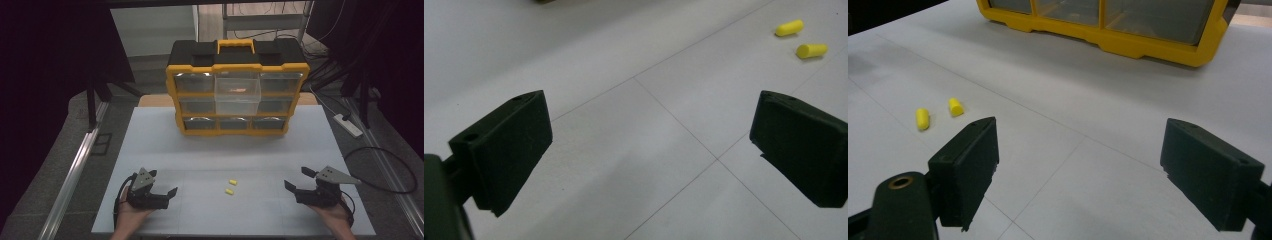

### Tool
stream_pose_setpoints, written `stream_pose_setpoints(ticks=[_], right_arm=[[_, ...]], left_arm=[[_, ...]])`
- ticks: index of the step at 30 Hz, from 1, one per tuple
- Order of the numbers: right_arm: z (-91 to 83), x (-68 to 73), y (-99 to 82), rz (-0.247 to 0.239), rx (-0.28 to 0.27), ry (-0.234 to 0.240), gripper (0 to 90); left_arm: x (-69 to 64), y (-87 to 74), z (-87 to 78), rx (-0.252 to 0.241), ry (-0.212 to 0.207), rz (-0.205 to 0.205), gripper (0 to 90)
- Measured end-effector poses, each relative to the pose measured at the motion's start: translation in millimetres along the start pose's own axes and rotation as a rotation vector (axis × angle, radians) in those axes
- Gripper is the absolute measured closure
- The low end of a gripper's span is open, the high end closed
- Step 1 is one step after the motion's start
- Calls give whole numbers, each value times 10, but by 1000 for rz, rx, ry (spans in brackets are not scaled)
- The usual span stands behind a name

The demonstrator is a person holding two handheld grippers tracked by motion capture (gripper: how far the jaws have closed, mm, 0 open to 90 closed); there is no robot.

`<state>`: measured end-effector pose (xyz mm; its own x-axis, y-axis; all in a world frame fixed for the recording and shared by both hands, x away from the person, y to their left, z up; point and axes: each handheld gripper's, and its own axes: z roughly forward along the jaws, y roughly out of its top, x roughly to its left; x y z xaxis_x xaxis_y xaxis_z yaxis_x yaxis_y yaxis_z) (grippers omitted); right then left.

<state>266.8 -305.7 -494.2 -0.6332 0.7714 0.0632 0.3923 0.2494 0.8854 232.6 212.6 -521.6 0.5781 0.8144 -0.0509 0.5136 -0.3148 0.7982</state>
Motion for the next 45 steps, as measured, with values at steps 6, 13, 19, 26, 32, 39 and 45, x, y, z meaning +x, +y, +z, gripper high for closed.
stream_pose_setpoints(ticks=[6,13,19,26,32,39,45], right_arm=[[14,-17,-5,5,5,0,158],[26,-13,-2,9,6,8,163],[11,-2,2,14,2,-1,168],[26,1,-5,13,11,-6,169],[26,8,-6,9,15,-1,170],[38,43,50,5,18,18,174],[135,129,153,-18,33,31,180]], left_arm=[[-1,14,-20,-6,13,2,35],[-12,2,-27,-2,14,9,36],[-26,19,-25,-8,10,29,37],[-18,15,-39,-12,2,25,38],[-20,15,-27,-8,4,27,39],[-13,22,-5,-1,5,26,39],[-8,29,-3,-3,-2,30,39]])
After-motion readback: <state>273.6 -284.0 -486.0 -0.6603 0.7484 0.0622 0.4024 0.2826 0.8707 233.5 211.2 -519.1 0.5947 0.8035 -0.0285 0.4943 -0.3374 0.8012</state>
